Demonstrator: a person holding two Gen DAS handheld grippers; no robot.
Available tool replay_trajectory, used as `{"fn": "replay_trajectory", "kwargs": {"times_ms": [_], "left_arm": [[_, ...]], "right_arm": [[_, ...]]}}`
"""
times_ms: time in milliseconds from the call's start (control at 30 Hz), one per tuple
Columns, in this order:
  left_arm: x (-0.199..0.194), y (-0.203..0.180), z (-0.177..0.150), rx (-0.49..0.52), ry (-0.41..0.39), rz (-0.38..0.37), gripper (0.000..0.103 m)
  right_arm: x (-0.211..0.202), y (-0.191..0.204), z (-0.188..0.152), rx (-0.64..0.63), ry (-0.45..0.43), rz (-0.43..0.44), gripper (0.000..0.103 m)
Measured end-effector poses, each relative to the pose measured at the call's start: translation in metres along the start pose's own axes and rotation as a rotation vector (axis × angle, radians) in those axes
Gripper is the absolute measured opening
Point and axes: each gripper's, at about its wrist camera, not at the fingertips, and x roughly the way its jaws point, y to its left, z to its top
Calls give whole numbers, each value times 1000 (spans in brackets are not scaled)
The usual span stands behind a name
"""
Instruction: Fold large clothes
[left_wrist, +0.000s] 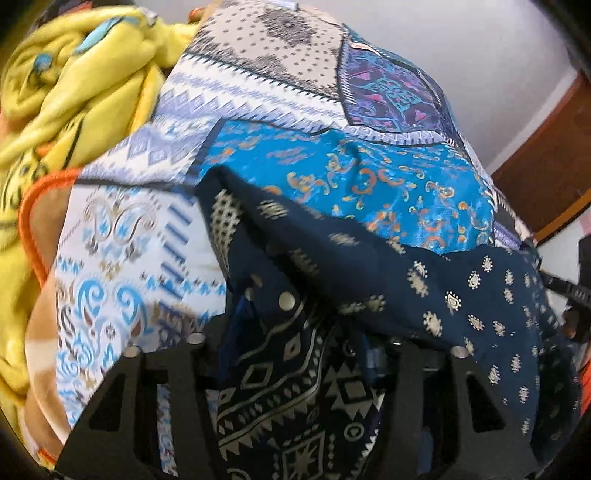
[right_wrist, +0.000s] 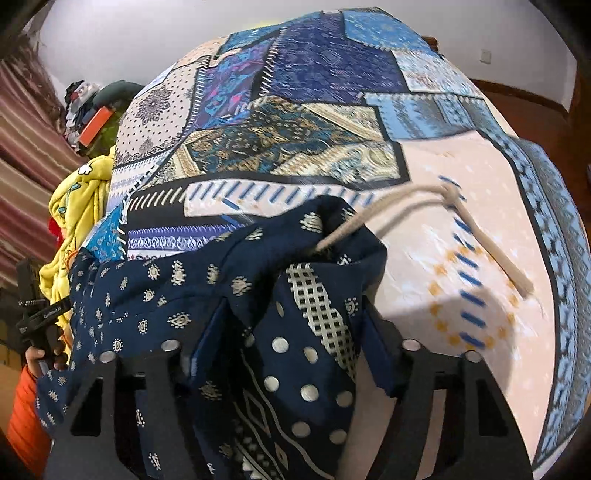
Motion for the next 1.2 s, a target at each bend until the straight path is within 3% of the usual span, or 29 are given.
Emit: {"fn": "replay_trajectory", "kwargs": {"times_ms": [33,100,133,267,433,667,767,867,1100,1200], "left_arm": [[1,-5,2,18,-4,4,24],[1,-12,5,50,-14,19,16],[-1,-16,6,72,-28,45,14],[-13,-27,14,118,-97,117,12],[-37,-21,46,78,-190,132,12],[-16,-21,81,92,-186,201,12],[6,-16,85,77,-136,218,13],[20,-15,83,88,-125,235,16],[20,-17,74,117,-125,271,32],[8,-13,68,95,-133,253,36]], "right_arm": [[1,1,2,-4,-5,0,45],[0,9,5,-35,-24,-18,28],[0,12,8,-51,-30,-29,25],[-1,33,21,-140,-77,-123,20],[-1,47,47,-187,-140,-177,20],[18,59,77,-228,-203,-271,20],[25,57,82,-228,-196,-300,25],[26,55,82,-252,-201,-350,40],[19,40,79,-215,-181,-374,63],[12,38,74,-202,-166,-401,64]]}}
